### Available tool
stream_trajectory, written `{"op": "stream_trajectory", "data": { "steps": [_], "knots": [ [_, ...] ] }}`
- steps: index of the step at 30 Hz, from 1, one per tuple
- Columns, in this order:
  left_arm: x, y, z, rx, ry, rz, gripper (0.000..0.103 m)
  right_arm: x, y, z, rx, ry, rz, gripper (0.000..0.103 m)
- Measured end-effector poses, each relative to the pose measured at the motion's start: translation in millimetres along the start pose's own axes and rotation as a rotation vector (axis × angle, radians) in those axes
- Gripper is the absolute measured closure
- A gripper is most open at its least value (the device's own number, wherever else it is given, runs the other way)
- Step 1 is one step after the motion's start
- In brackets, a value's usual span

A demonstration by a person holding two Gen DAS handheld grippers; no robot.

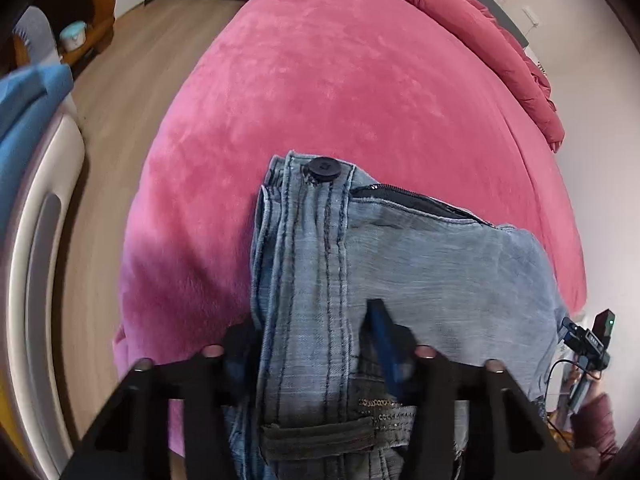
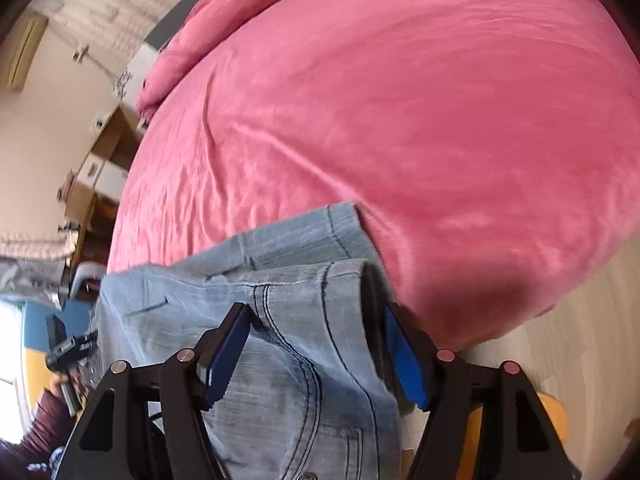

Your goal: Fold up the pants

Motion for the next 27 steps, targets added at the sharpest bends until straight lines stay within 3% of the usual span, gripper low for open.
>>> {"op": "stream_trajectory", "data": {
  "steps": [4,5,6,7,9,12,15,17,19,23,27],
  "knots": [
    [8,-8,1,-0.033,-0.047,0.003,0.080,-10,7,-5,0.041,-0.007,0.029,0.035],
    [11,-9,1,-0.034,-0.060,0.008,0.082,-10,7,-3,0.062,-0.004,0.058,0.047],
    [15,-10,1,-0.031,-0.079,0.012,0.083,-12,11,-2,0.078,0.009,0.055,0.070],
    [17,-11,0,-0.026,-0.090,0.015,0.085,-15,16,1,0.078,0.034,0.027,0.084],
    [26,-13,1,-0.007,-0.123,0.032,0.086,-18,25,3,0.108,0.041,0.059,0.093],
    [41,-17,1,0.009,-0.180,0.052,0.086,-14,47,-2,0.155,0.004,0.100,0.096],
    [56,-23,-3,0.007,-0.230,0.070,0.087,4,65,-20,0.189,-0.067,0.129,0.096],
    [55,-27,-7,-0.009,-0.235,0.067,0.087,6,68,-23,0.204,-0.031,0.107,0.096],
    [53,-25,-6,-0.003,-0.229,0.073,0.087,-1,60,-21,0.211,-0.001,0.170,0.093],
    [47,-17,-1,0.023,-0.221,0.079,0.087,-4,31,-15,0.112,-0.002,0.201,0.051],
    [44,-15,0,0.036,-0.210,0.070,0.087,-15,11,-17,0.062,-0.002,0.185,0.043]
  ]
}}
Point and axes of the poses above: each gripper's, at about its wrist camera, not at the fingertips, and x roughly against the way its jaws point, y to its left, z to its underside, the point moved 8 cm from there along -x, roughly the way its jaws point, and after that the axes turned 7 degrees about -x, right-handed, at the moved point
